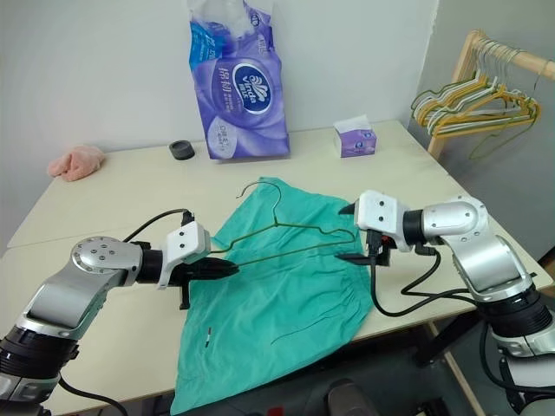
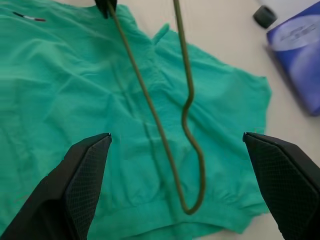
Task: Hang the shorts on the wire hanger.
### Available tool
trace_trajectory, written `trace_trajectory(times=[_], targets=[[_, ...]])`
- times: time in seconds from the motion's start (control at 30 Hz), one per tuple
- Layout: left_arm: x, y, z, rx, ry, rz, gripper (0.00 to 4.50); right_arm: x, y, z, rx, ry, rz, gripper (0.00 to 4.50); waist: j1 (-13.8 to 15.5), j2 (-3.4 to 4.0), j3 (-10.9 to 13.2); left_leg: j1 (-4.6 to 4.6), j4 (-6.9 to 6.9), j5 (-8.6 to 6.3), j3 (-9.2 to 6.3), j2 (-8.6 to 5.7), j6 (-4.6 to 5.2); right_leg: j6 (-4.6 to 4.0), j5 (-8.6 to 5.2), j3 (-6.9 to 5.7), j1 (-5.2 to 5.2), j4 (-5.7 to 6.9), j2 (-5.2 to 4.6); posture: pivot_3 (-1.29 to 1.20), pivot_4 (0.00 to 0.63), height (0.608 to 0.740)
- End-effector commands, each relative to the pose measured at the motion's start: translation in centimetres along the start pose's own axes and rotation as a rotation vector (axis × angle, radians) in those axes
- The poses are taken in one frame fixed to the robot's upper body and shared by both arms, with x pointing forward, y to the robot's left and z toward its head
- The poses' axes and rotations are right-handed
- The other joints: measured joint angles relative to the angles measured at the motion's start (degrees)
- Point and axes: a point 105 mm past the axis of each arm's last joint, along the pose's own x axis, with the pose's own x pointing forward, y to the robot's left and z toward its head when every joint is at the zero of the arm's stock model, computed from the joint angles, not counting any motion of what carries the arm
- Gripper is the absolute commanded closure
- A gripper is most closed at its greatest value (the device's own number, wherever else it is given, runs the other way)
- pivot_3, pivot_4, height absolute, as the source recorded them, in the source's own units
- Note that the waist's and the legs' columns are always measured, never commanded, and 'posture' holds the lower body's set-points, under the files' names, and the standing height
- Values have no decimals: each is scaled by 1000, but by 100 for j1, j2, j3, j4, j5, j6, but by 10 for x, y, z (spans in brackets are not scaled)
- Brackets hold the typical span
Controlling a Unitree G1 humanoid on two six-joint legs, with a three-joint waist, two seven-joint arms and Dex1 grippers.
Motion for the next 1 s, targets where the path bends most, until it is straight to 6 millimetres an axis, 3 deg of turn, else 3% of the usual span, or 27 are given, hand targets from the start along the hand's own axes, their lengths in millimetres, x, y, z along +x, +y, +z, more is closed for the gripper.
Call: trace_trajectory(times=[0.03, 0.33, 0.47, 0.8, 1.0], targets=[[-3, -2, 18, 86, -25, -6, 4500, 14, 0, -2, -3, 49, 28, 8, -2, -1, 0, -1, 0, 0, 0, 0, 0, 0, 0, 0, 0, -1, -1, -292, 41, 740], [-4, -7, 16, 131, 12, -23, 4500, 42, -10, -15, 1, 112, 79, 8, 7, -1, 1, -2, -1, 0, 0, 0, 0, -3, 2, -1, -3, 1, -1, -263, 34, 740], [-4, -8, 15, 132, 16, -20, 4500, 43, -7, -17, 9, 133, 138, 894, 27, -1, 1, -2, -1, 0, -2, 0, 0, -3, 2, -3, -3, 1, -1, -257, 33, 740], [-3, -10, 17, 119, 5, -23, 4500, 47, -3, -23, 25, 157, 144, 4303, 78, -1, 0, -2, 0, 0, -4, 0, 0, -3, 2, -7, -3, 3, -2, -259, 32, 740], [-2, -14, 9, 100, 34, -47, 4500, 46, 0, -25, 41, 165, 154, 4456, 100, -1, 0, -2, 0, 0, -7, 0, 0, -3, 2, -10, -3, 3, -2, -259, 32, 740]])
